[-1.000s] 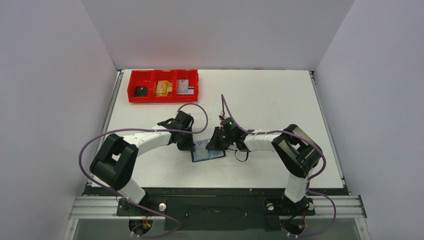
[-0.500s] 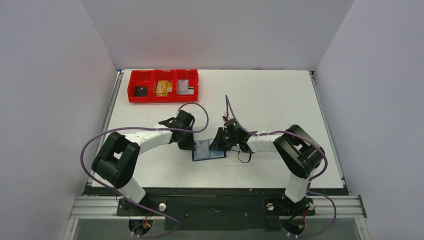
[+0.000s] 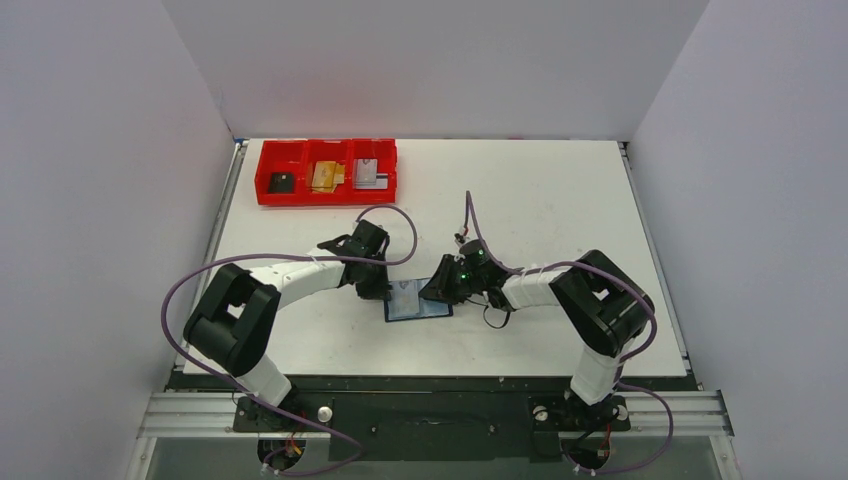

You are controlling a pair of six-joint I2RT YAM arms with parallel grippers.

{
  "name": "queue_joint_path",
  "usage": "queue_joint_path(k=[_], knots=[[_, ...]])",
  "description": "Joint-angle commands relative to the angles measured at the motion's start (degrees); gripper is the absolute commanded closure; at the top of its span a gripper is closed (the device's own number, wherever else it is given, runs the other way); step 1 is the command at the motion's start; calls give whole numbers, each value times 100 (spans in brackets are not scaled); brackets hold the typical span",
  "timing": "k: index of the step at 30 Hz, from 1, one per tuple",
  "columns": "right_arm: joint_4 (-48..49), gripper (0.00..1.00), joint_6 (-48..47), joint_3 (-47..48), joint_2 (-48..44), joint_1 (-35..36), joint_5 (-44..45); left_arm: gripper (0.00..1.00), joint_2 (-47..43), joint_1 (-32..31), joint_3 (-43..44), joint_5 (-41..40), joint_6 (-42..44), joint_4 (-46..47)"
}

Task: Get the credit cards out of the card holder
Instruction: Remove the credit card from the card holder.

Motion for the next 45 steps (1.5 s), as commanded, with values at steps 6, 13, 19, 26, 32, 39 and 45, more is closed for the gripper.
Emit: queue_joint_path(k=[6, 13, 19, 26, 32, 39, 45], knots=[[962, 80, 443, -533, 70, -214, -236, 100, 350, 11, -136, -318, 107, -265], [1314, 82, 576, -475, 295, -122, -369, 100, 462, -73, -73, -332, 98, -290], [1517, 84, 715, -426, 410, -101, -446, 100, 545, -138, -26, -338, 65, -290], [1621, 85, 772, -391, 447, -74, -501, 100, 612, -180, 16, -349, 61, -303], [1840, 85, 882, -381, 519, -60, -602, 100, 661, -219, 29, -361, 34, -304], [2007, 85, 964, -407, 478, -55, -662, 100, 673, -223, 52, -370, 36, -320], [2053, 85, 971, -434, 362, -38, -680, 100, 696, -232, 47, -392, 35, -311]])
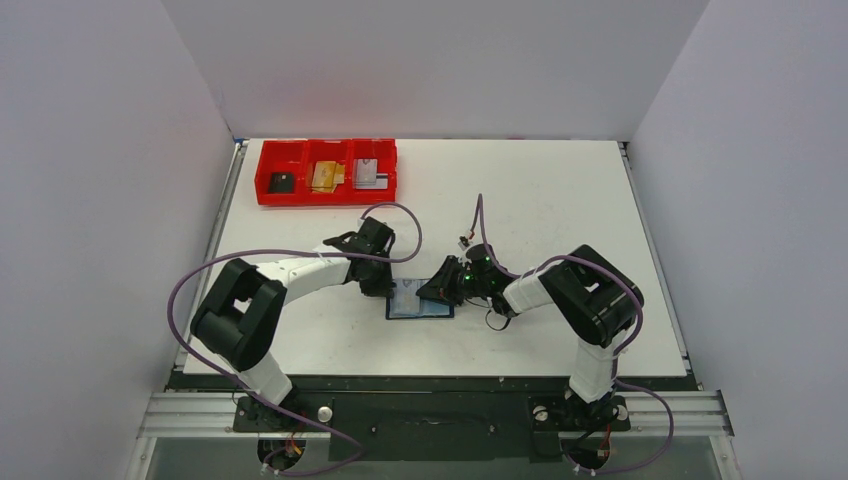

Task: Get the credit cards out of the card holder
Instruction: Remove the credit card from the card holder.

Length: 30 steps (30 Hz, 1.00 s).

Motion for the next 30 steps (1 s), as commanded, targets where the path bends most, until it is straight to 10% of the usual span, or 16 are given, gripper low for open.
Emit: queue_joint_path(k=[1, 30], knots=[[501, 85, -3, 14, -57, 119, -95, 100, 465, -116, -214, -284, 36, -255], [-91, 100, -451, -160, -462, 104, 140, 100, 524, -105, -249, -352, -16, -292]])
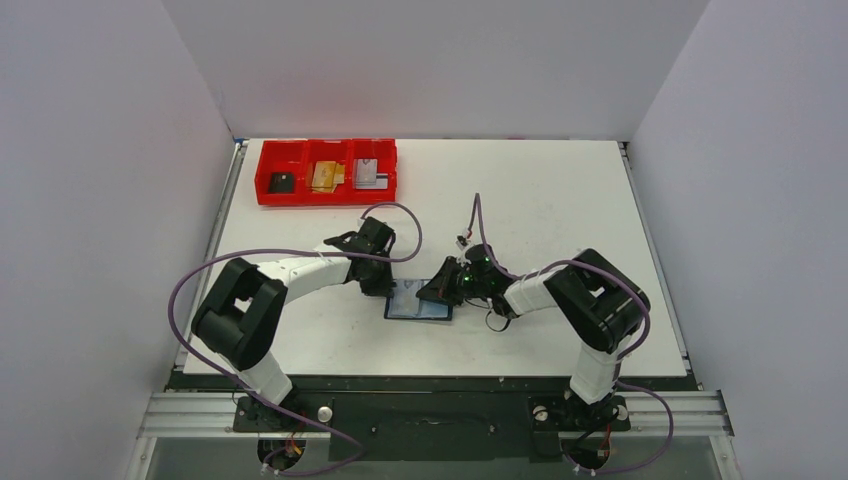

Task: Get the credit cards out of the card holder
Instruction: Remove the credit card from the card holder.

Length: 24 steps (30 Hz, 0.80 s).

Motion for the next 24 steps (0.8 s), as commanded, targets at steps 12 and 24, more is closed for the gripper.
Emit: queue_joint_path(k=[12, 24], knots=[[56, 100, -289, -539, -241, -279, 108, 100, 498, -48, -365, -295, -45, -241], [-108, 100, -479, -709, -357, -455, 110, 100, 485, -21, -399, -278, -74, -213]])
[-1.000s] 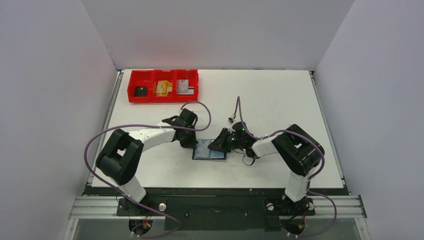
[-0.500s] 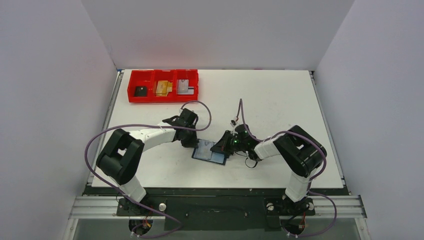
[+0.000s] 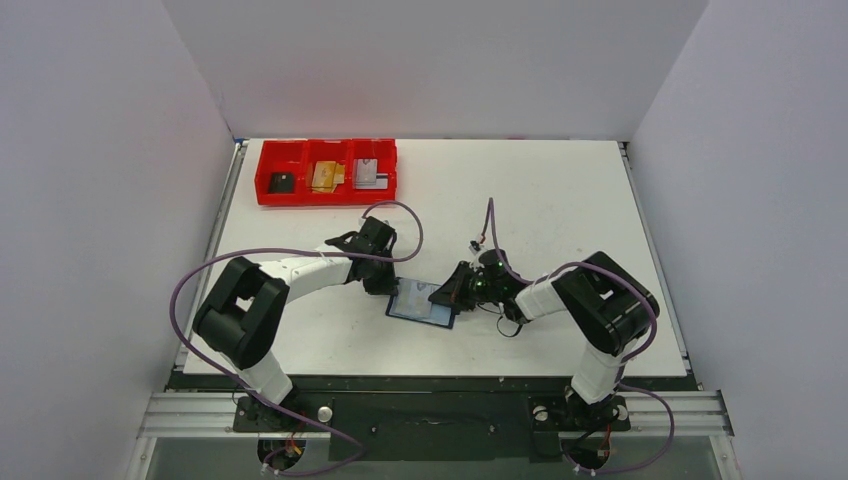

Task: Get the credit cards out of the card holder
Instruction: Remove the credit card from the card holder.

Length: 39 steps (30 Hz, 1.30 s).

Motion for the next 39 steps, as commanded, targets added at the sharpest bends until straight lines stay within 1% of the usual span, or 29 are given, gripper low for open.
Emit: queue_joint_path(k=[1, 16, 39], knots=[[-272, 100, -341, -149, -142, -82, 223, 100, 433, -13, -389, -385, 71, -473], [-811, 100, -658, -200, -421, -192, 265, 100, 389, 5, -387, -384, 29, -464], [-1119, 100, -924, -472, -697, -456, 251, 100, 321, 31, -443, -391, -11, -429]])
